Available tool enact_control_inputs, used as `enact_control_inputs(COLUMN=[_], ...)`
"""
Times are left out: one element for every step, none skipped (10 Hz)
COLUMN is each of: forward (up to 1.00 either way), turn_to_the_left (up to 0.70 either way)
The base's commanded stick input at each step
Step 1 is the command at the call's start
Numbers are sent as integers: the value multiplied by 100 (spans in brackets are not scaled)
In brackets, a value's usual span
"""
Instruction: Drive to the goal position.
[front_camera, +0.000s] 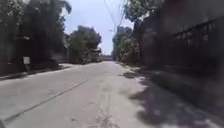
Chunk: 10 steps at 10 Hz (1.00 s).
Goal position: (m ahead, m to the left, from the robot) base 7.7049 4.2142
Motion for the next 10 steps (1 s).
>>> enact_control_inputs(forward=[100,100,100,100,100,100,100,100,100,100], turn_to_the_left=[2,2,2,2,2,2,2,2,2,2])
